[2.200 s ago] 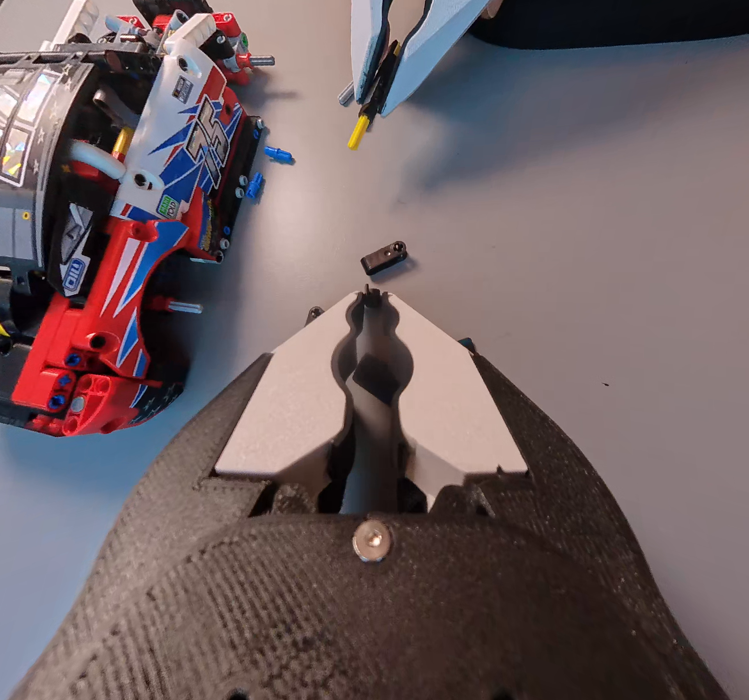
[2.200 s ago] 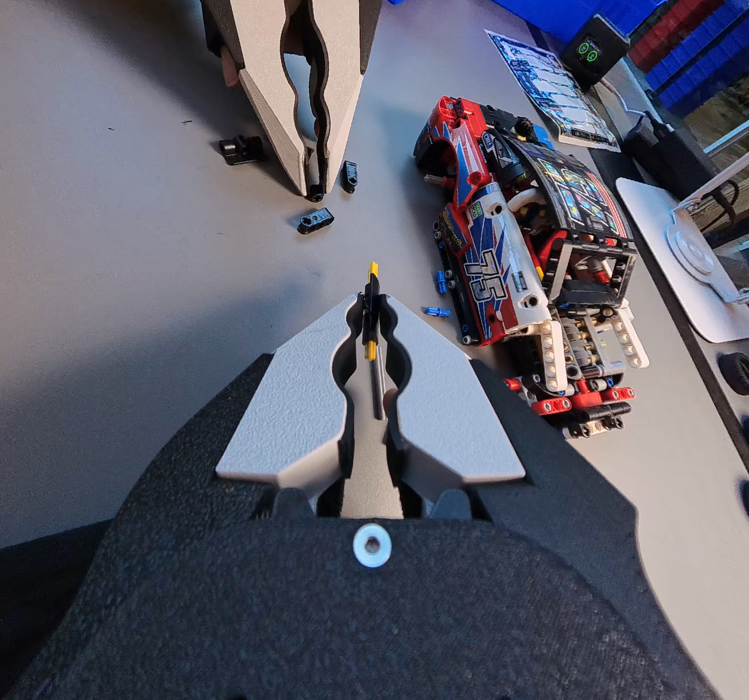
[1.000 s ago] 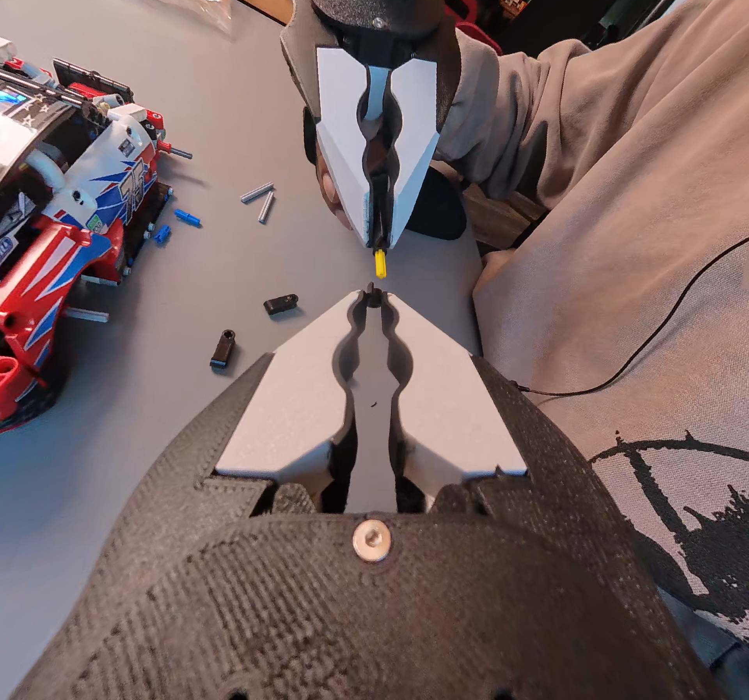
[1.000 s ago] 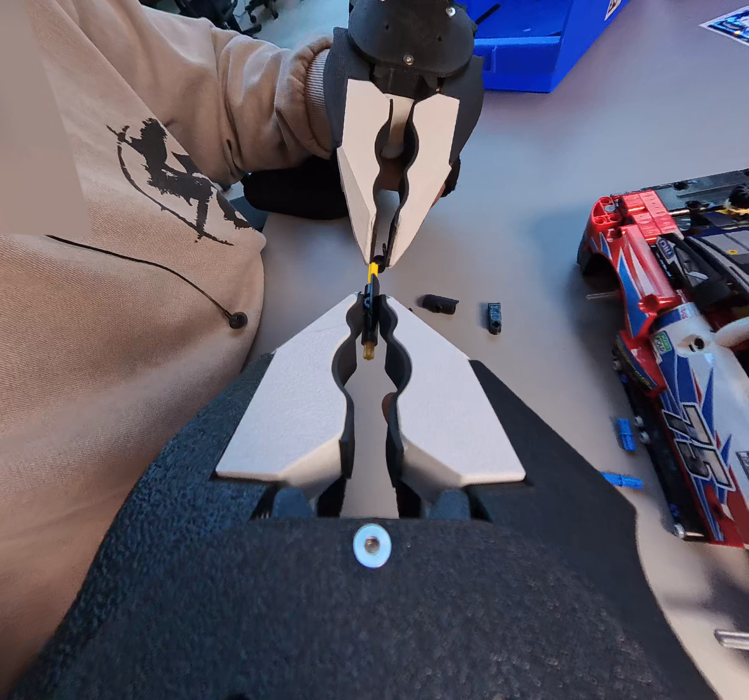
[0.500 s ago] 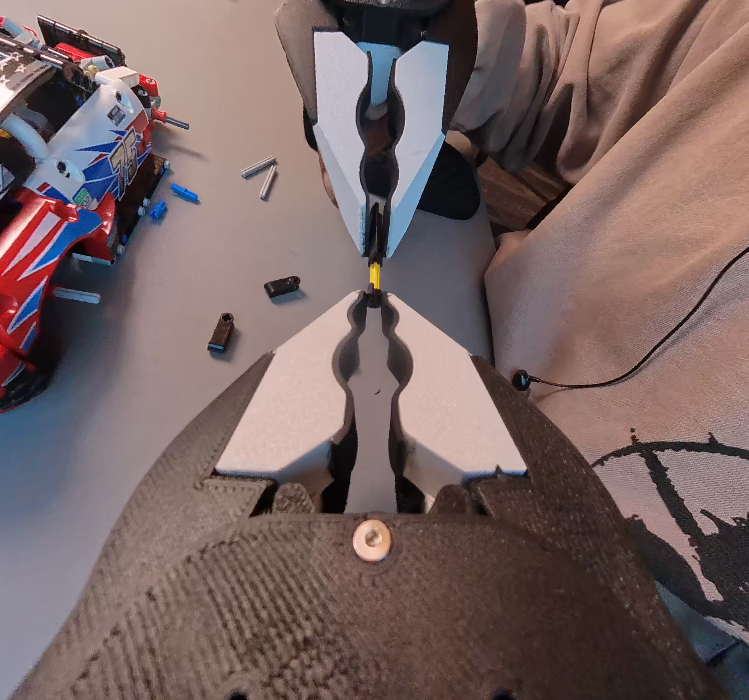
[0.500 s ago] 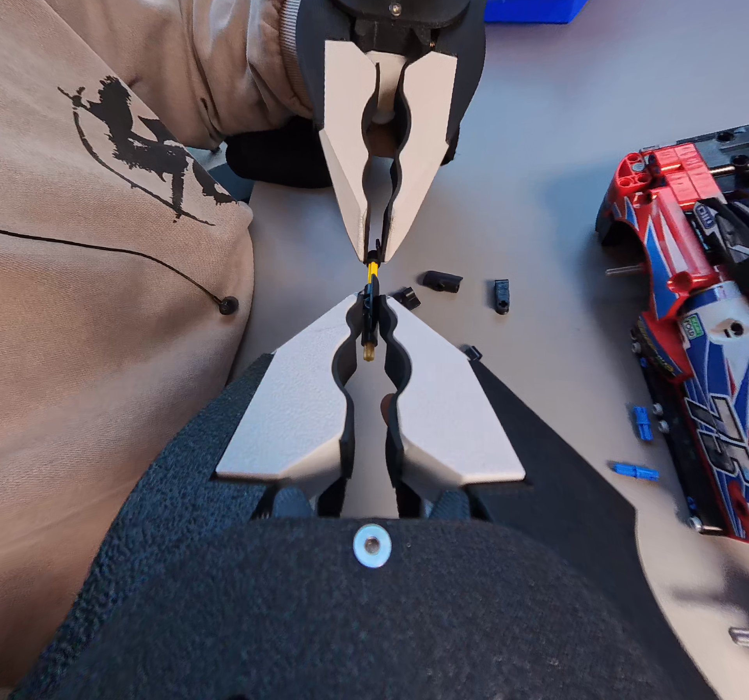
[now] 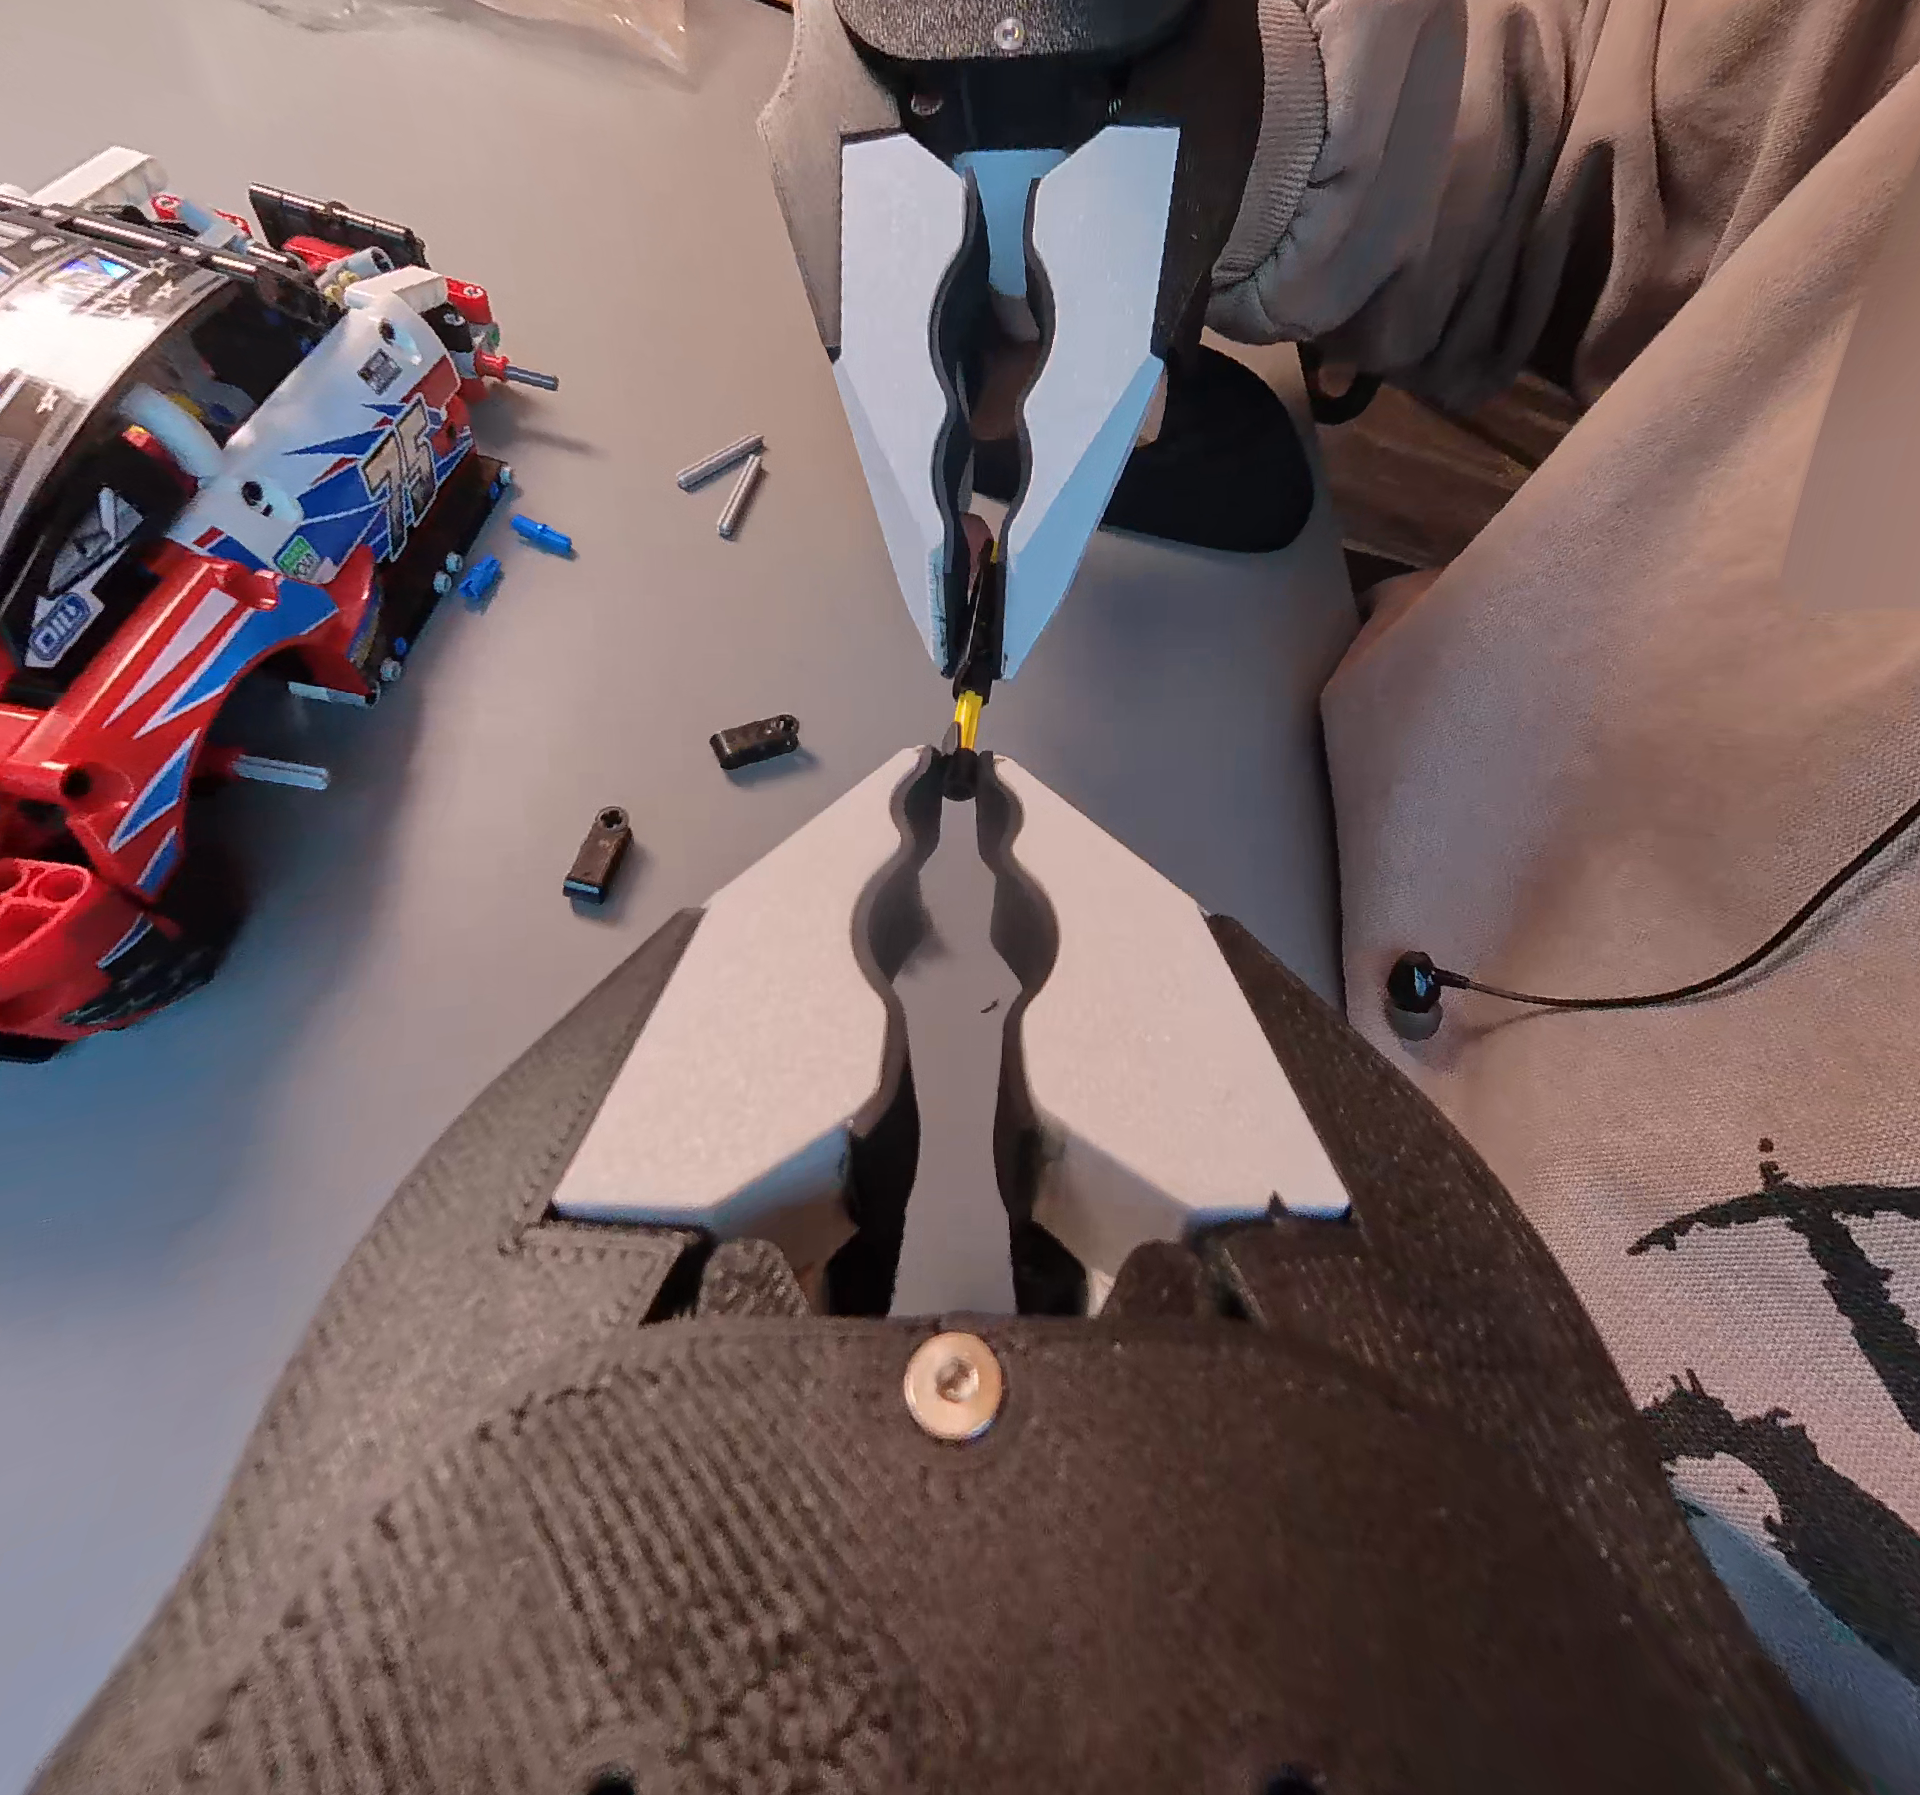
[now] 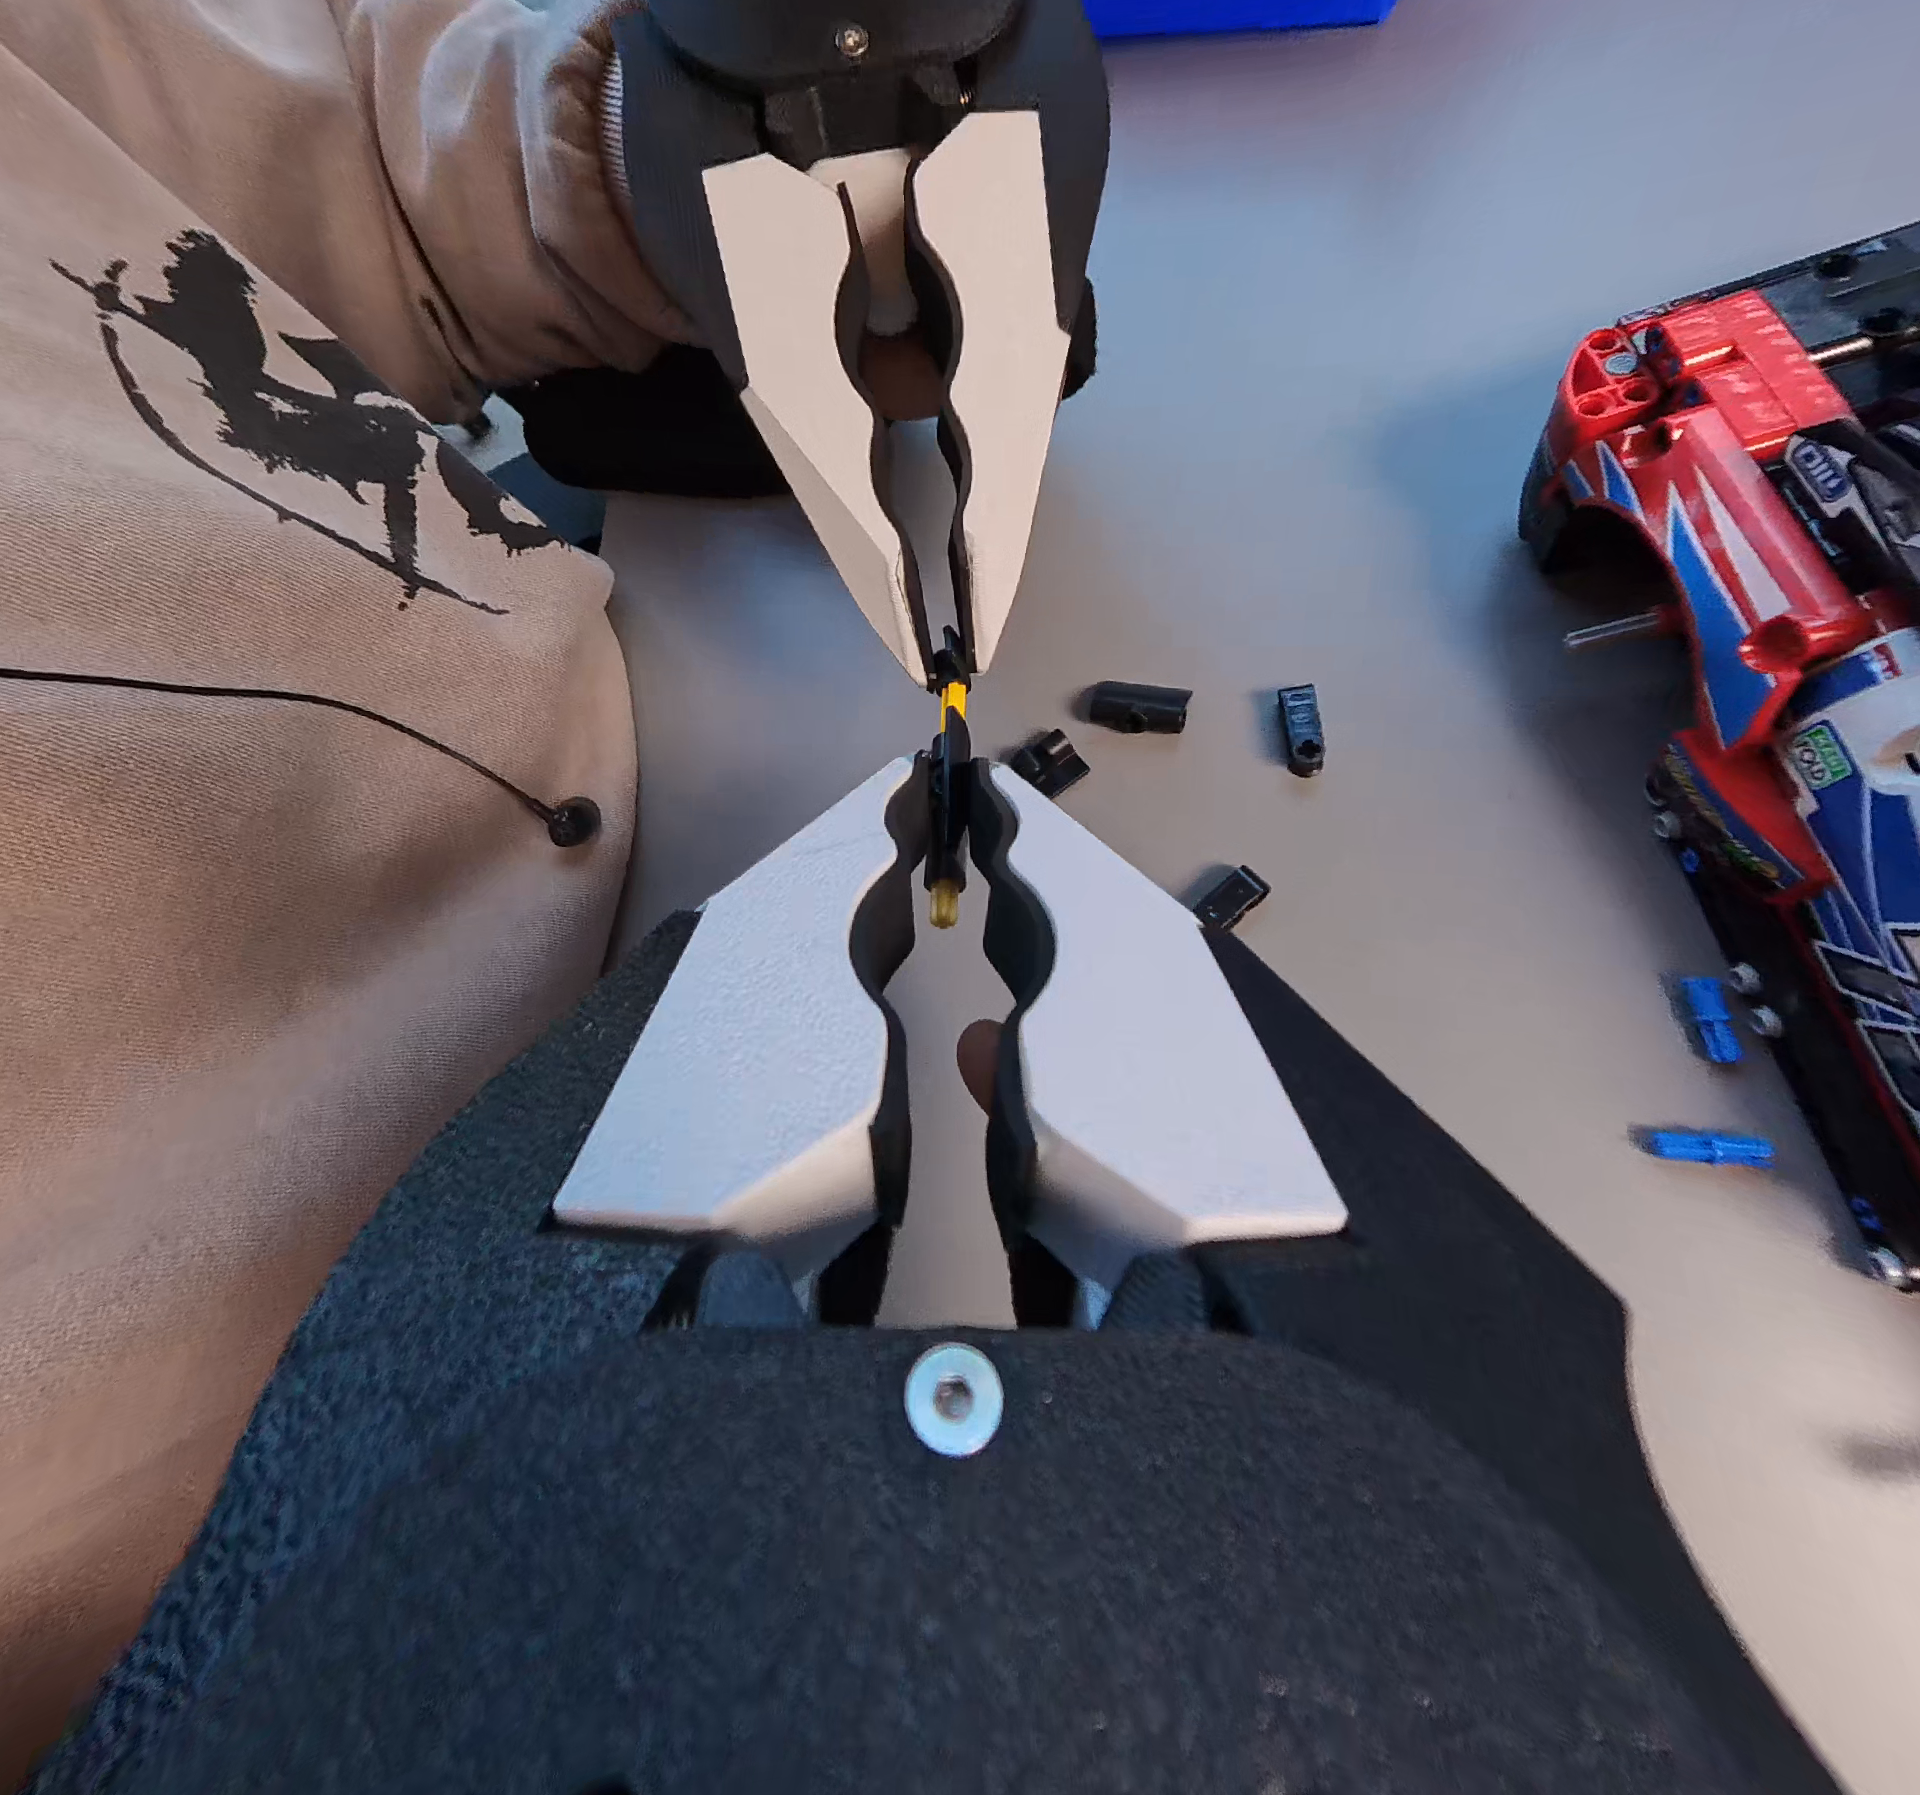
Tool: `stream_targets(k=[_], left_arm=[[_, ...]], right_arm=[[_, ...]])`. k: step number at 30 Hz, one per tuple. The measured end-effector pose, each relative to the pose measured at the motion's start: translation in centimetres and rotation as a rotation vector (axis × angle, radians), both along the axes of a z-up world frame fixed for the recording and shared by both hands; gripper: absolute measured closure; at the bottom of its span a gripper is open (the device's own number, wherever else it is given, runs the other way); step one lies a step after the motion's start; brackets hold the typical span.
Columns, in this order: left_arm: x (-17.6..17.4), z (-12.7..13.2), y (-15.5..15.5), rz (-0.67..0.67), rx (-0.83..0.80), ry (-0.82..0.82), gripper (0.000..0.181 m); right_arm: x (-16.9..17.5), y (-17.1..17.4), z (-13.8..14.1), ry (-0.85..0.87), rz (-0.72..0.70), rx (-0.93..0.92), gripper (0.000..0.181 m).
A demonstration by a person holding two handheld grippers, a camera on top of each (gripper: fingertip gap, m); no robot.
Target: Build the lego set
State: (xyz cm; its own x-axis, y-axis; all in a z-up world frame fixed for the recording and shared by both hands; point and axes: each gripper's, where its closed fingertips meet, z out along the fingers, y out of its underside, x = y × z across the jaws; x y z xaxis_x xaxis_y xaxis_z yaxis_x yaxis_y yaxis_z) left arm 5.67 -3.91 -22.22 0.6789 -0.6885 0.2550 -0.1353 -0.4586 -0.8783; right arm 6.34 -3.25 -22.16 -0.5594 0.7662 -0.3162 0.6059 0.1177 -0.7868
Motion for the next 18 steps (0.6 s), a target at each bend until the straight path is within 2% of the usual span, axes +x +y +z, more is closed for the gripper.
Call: stream_targets(k=[5, 10, 18], left_arm=[[0.1, 1.3, -0.4, -0.007, 0.035, -0.076, 0.177], [0.1, 3.7, -0.7, -0.014, 0.119, -0.172, 0.176], [0.7, 6.6, -2.3, -0.112, 0.233, -0.320, 0.176]], right_arm=[[0.1, -0.4, 1.1, 0.044, -0.026, -0.093, 0.178], [0.1, -0.7, 3.1, 0.116, -0.046, -0.220, 0.178], [0.6, -2.1, 5.8, 0.240, 0.030, -0.332, 0.177]])
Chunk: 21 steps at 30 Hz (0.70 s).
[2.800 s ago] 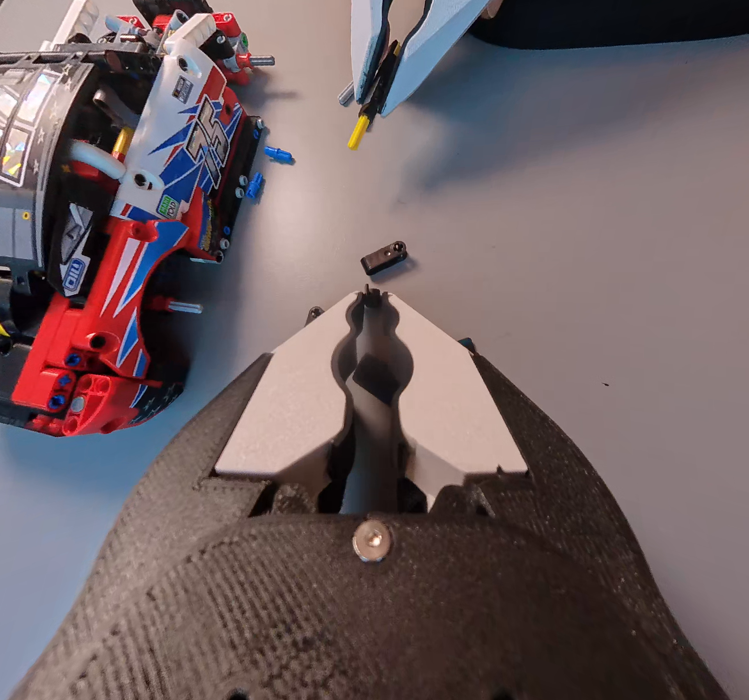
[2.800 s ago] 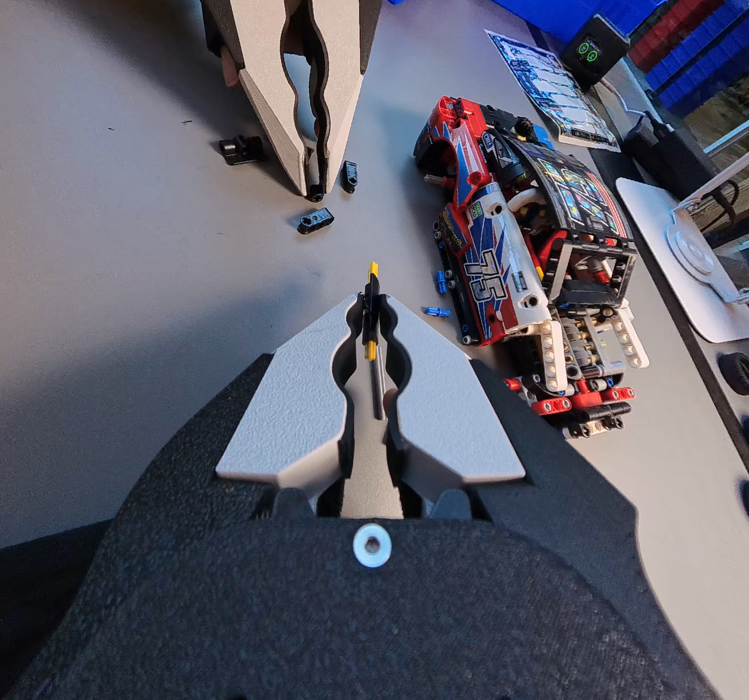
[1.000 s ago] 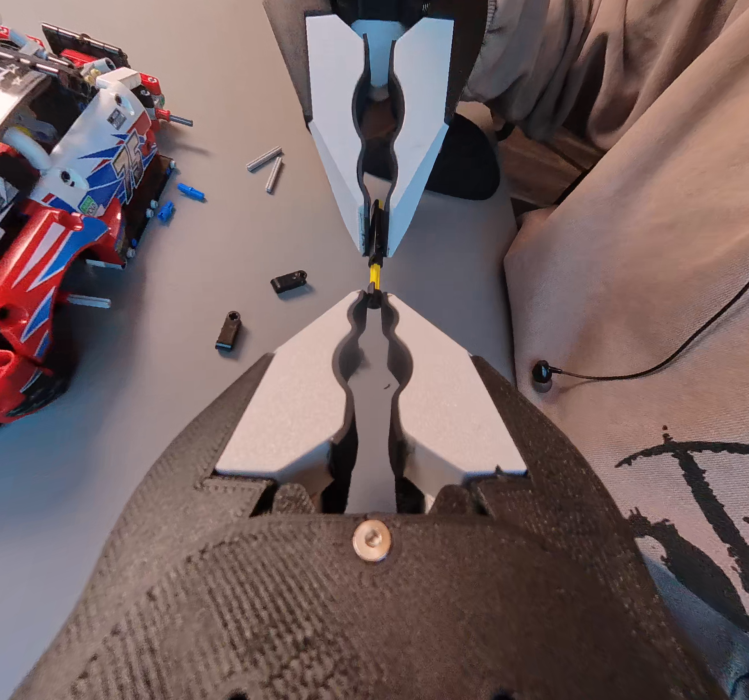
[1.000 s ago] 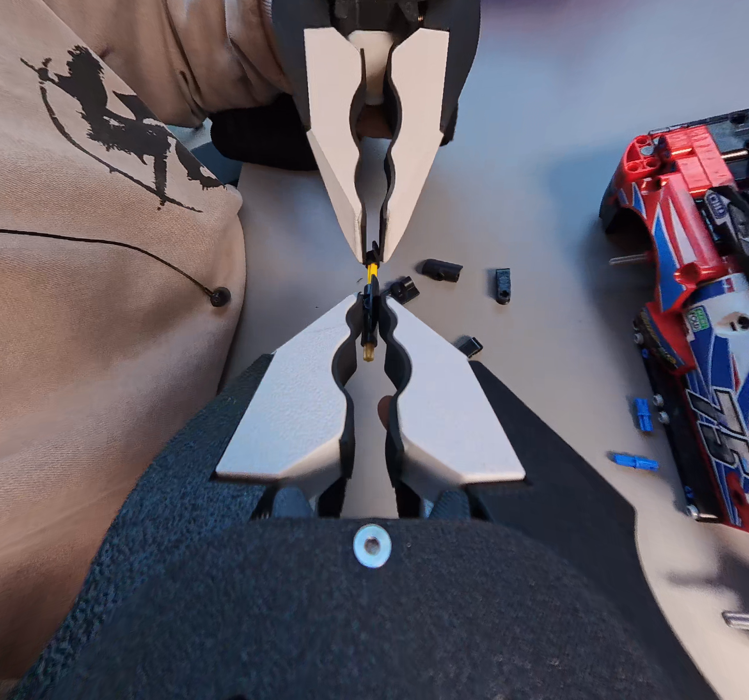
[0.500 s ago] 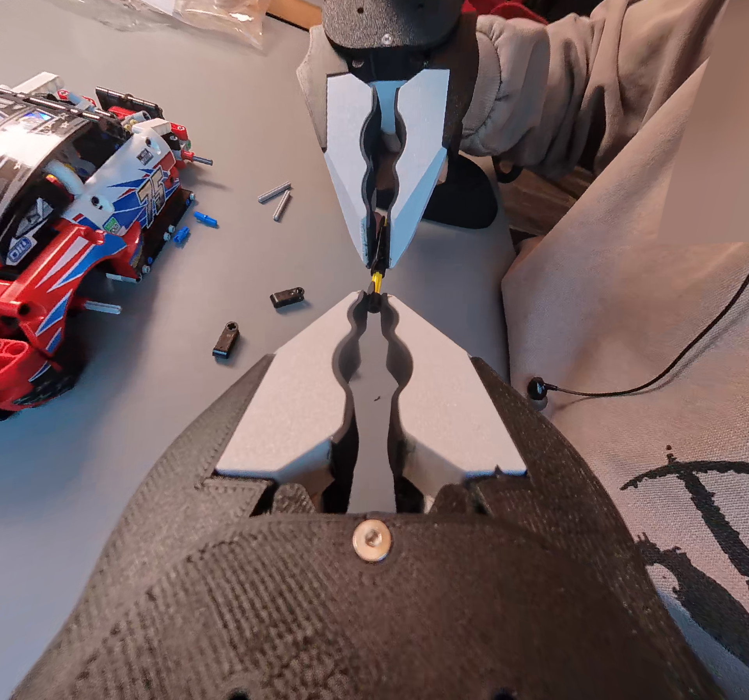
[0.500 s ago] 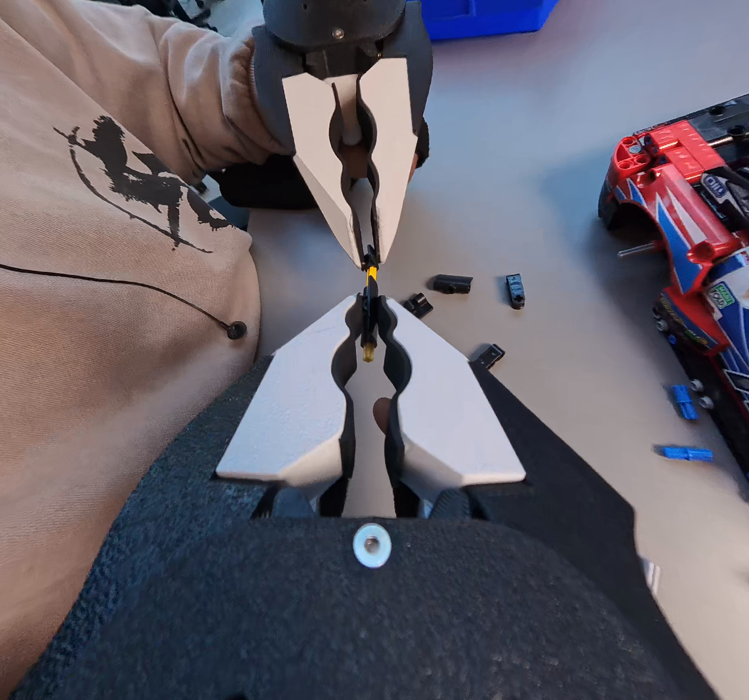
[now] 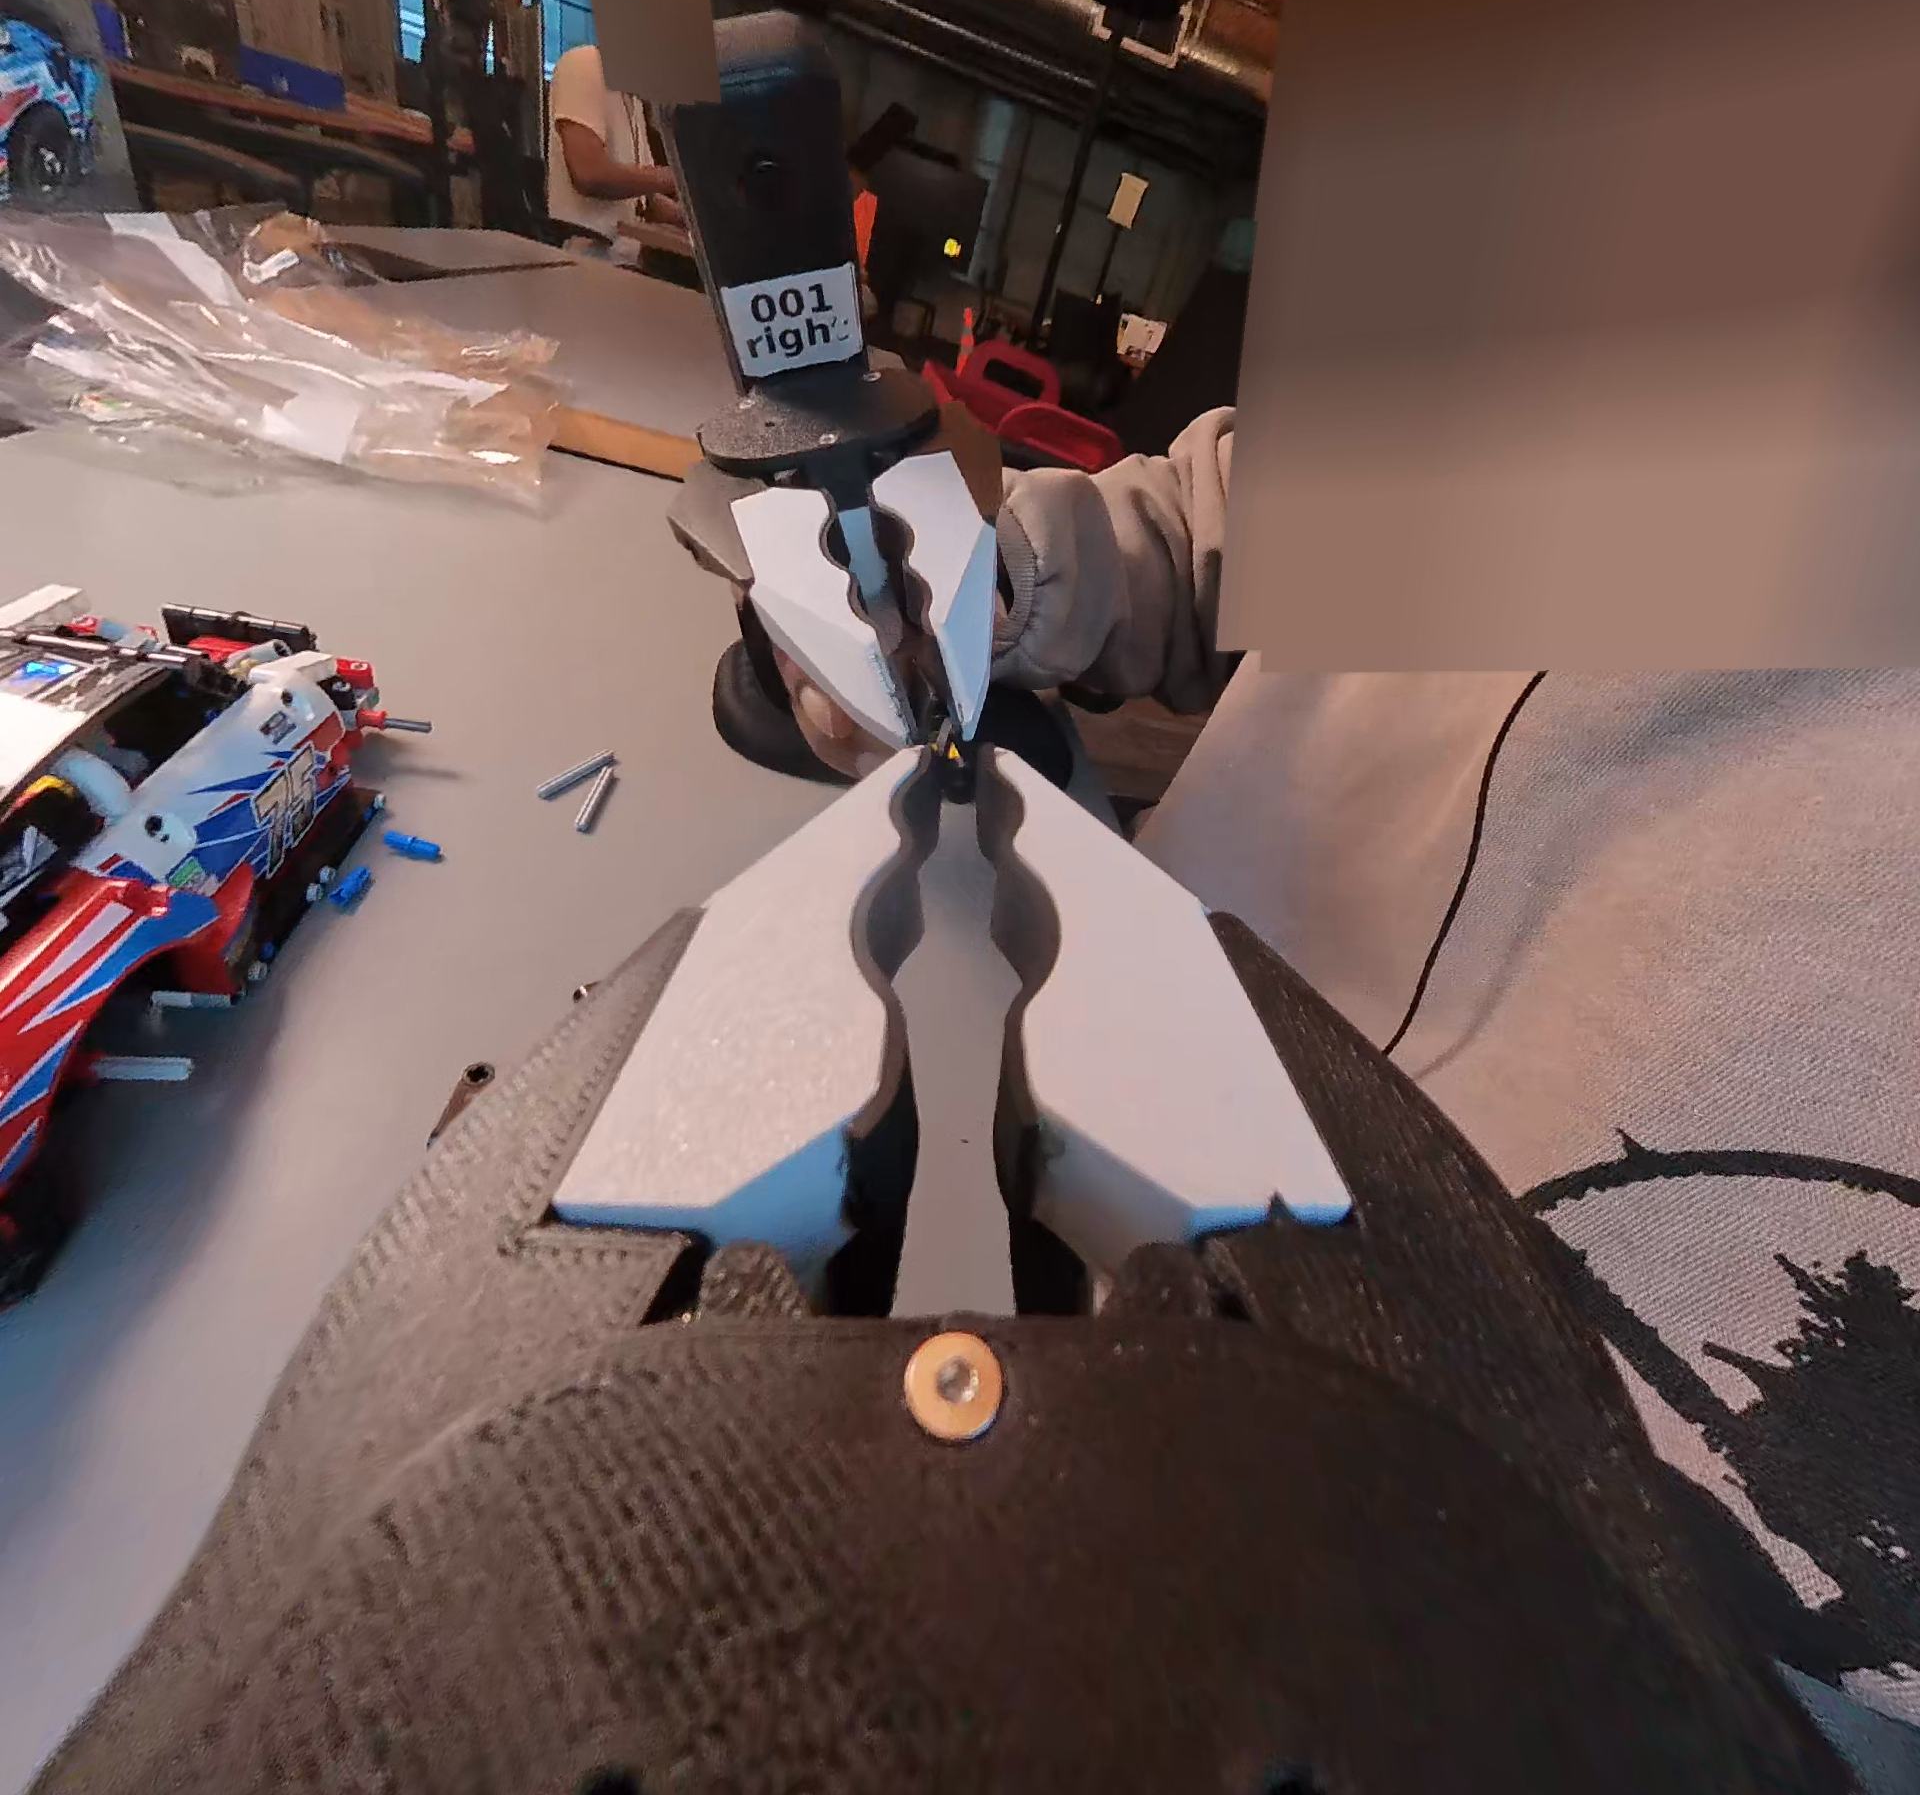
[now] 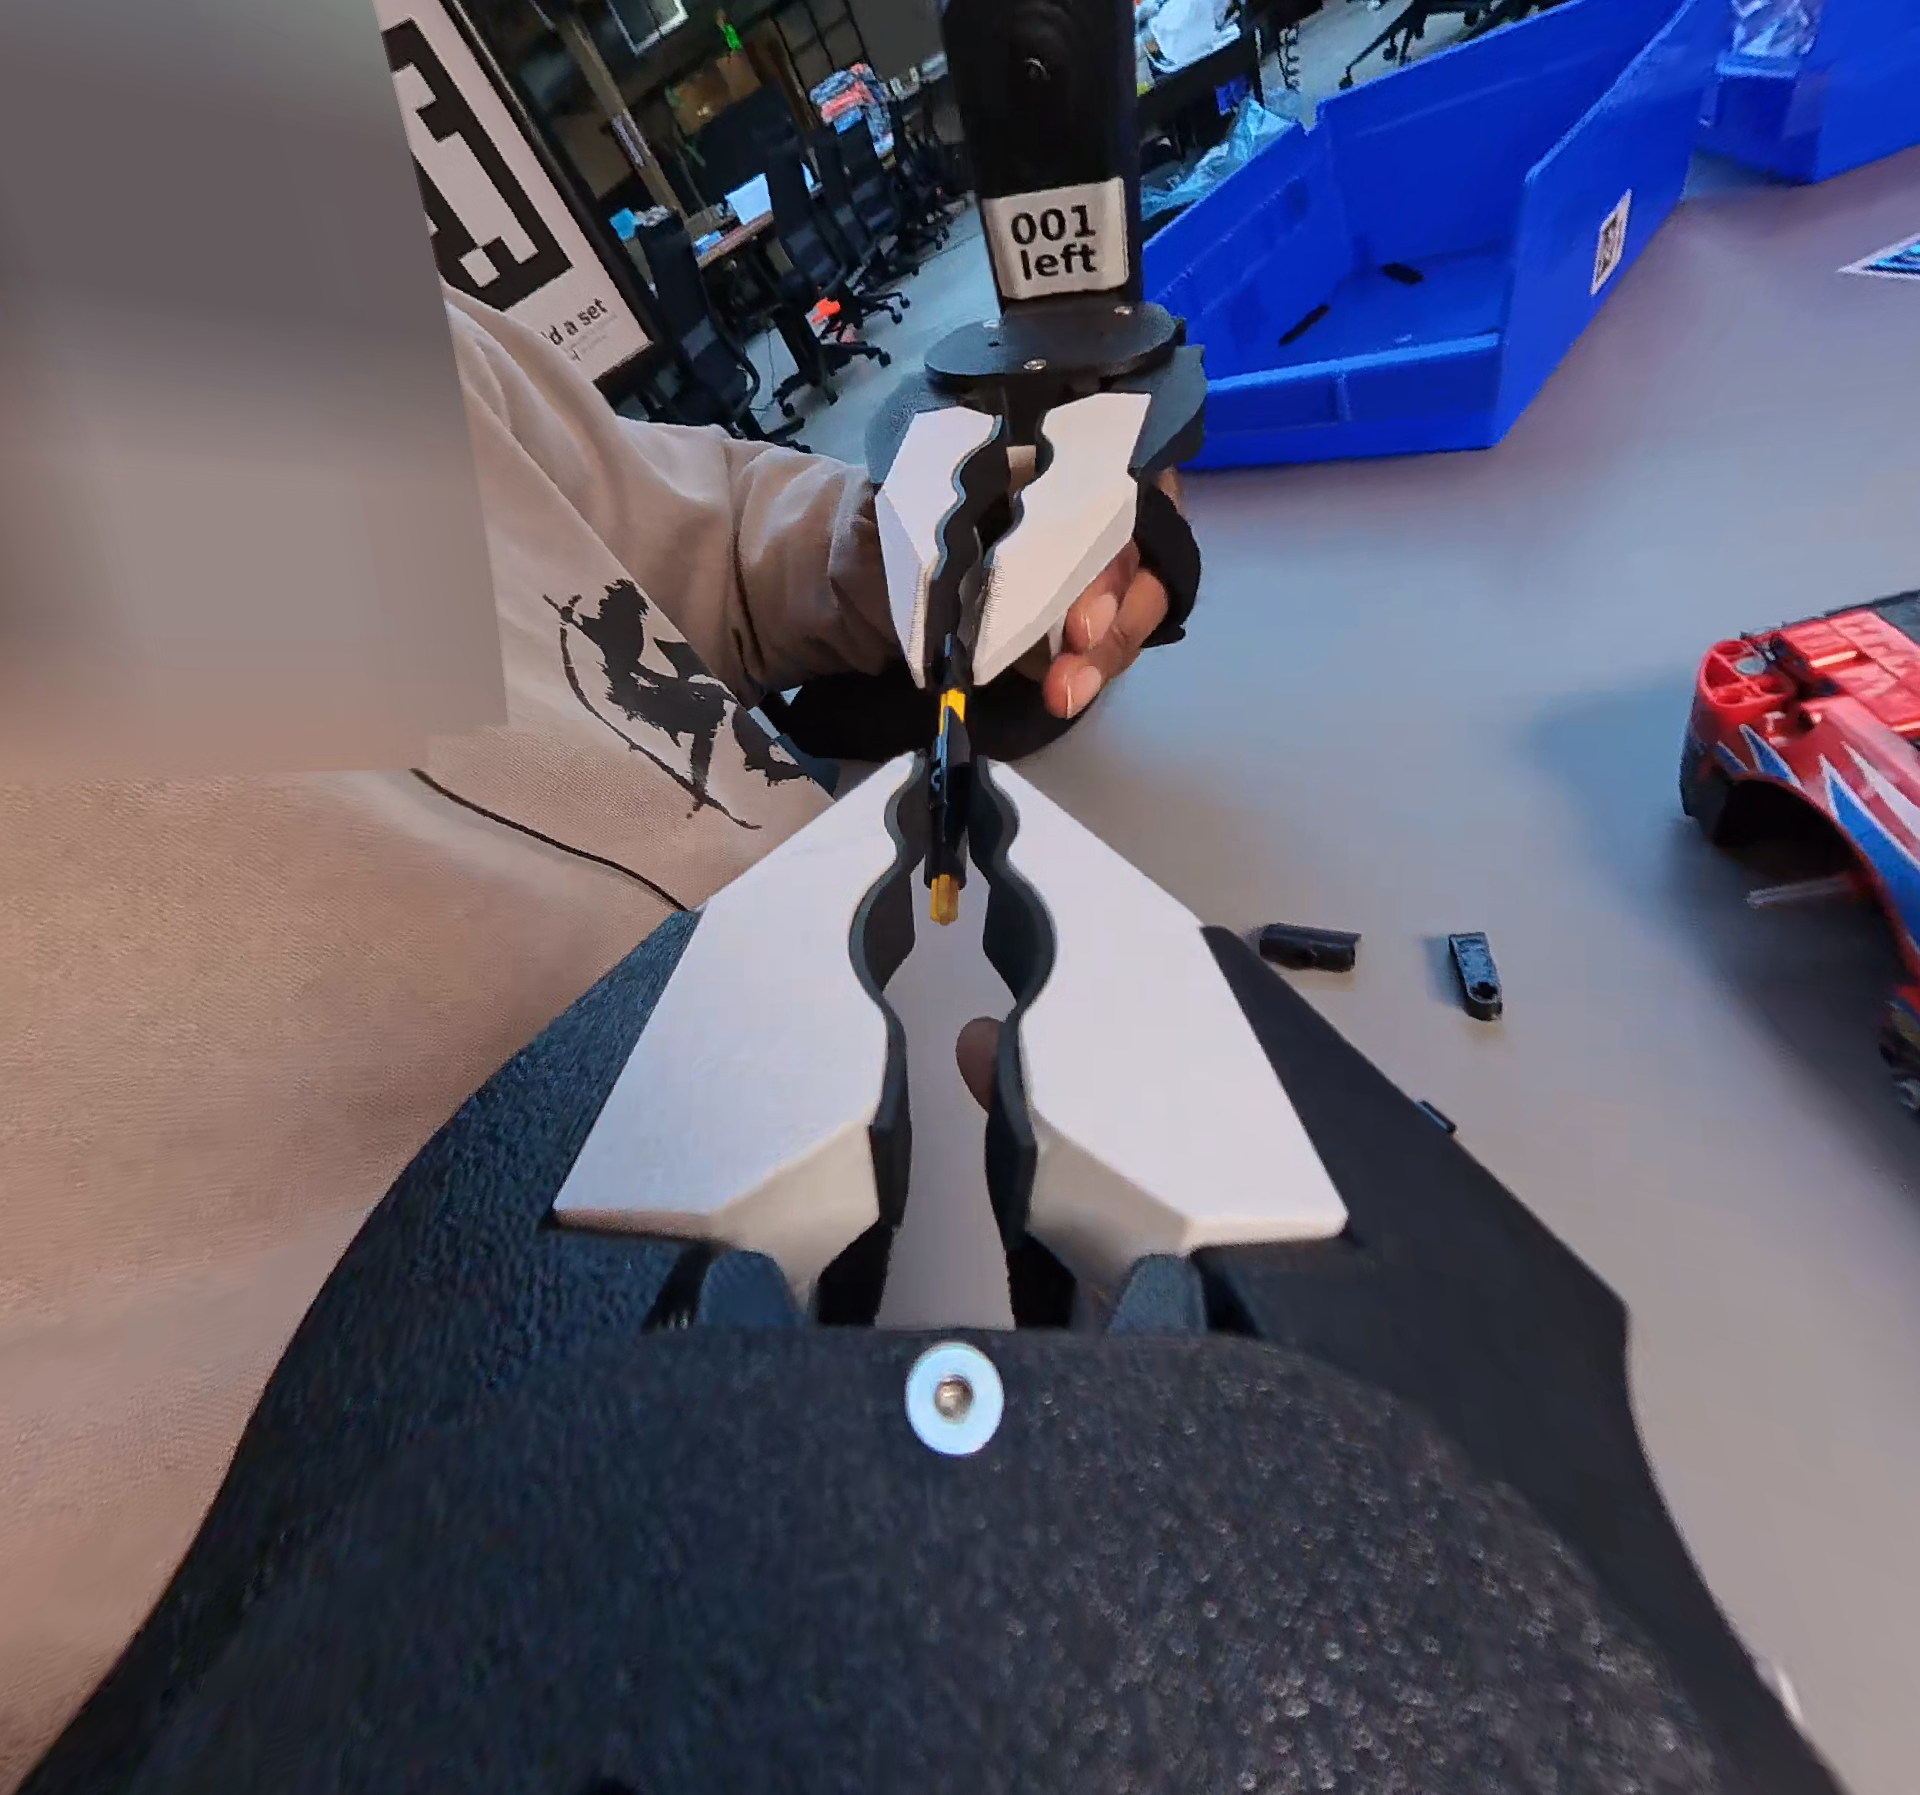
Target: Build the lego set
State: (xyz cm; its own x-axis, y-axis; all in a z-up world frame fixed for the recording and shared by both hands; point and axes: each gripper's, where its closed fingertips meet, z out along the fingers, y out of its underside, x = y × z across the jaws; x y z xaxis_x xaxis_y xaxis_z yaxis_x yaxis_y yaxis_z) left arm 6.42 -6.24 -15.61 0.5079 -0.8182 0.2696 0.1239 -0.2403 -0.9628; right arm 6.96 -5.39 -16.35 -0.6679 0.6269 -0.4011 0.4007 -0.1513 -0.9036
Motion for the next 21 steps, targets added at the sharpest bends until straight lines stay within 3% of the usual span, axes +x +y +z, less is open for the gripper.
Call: stream_targets(k=[11, 21], left_arm=[[-0.3, 2.1, -0.5, 0.012, 0.120, -0.122, 0.176], [0.1, 2.1, -0.6, 0.027, 0.179, 0.020, 0.176]], right_arm=[[-0.4, -0.7, 1.3, 0.079, -0.043, -0.031, 0.177], [-0.2, -1.1, 1.0, 0.106, -0.062, -0.041, 0.177]])
